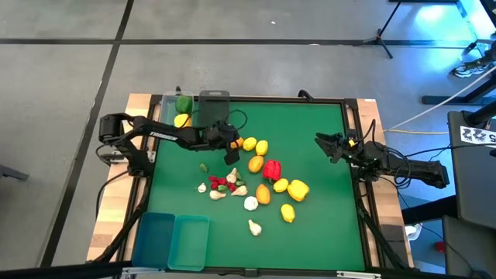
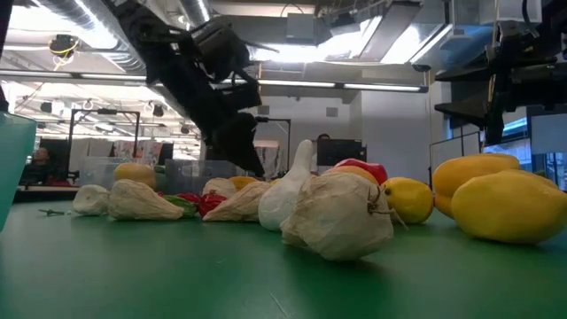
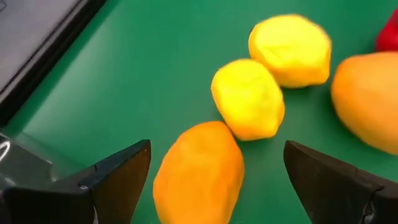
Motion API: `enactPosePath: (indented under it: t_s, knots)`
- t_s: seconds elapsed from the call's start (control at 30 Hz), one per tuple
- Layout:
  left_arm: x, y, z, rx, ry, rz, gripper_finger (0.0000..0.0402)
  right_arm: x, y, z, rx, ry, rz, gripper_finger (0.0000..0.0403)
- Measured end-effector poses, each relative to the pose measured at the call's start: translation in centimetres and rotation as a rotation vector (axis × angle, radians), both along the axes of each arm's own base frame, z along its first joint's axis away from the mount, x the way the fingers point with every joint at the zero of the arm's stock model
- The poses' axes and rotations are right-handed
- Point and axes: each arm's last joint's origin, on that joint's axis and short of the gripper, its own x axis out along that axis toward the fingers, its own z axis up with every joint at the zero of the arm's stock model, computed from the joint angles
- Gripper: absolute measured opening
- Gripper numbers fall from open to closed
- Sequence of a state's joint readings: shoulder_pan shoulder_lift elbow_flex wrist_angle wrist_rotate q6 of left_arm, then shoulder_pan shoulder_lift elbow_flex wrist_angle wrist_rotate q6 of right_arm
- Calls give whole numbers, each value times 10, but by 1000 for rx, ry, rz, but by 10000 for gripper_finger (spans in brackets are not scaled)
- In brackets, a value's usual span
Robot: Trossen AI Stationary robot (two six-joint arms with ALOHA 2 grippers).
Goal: Sort produce into baskets
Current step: Put the lemon into the black bin
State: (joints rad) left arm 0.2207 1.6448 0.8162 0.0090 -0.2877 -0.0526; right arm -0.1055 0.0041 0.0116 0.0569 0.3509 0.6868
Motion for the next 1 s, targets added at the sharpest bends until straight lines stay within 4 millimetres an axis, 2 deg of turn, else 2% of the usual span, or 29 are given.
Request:
enactPosePath:
  t_s: [0.3, 0.73, 1.0]
  knots:
    - [-1, 1, -19, -46, 75, 33, 363, 0, 0, 0, 0, 0, 0, 261]
    - [-5, -1, -22, -109, 97, 83, 361, 0, 0, 0, 16, -8, 0, 261]
    - [-5, -1, -22, -153, 64, 146, 307, 0, 0, 0, 21, -10, -3, 261]
